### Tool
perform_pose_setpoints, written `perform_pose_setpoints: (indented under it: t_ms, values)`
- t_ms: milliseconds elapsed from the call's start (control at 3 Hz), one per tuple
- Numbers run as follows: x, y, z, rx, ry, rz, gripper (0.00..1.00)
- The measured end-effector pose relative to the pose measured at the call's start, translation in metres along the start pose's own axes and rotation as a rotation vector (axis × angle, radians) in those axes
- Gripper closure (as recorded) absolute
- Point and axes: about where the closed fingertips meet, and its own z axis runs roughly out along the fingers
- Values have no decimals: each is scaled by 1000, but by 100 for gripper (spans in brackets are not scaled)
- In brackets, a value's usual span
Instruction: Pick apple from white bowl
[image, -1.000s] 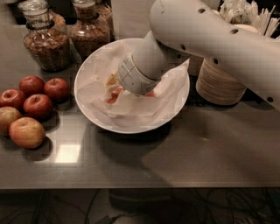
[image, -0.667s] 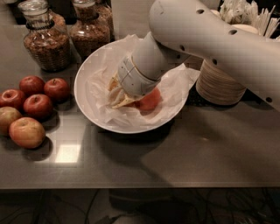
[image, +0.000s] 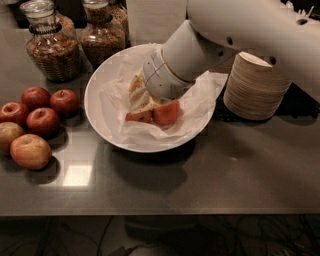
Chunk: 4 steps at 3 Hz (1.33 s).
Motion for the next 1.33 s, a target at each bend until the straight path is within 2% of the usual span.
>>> perform_pose_setpoints:
  t_ms: [333, 1333]
  values:
    - [-1, 0, -2, 3, 0, 0, 81]
    - [-1, 0, -2, 3, 0, 0, 12]
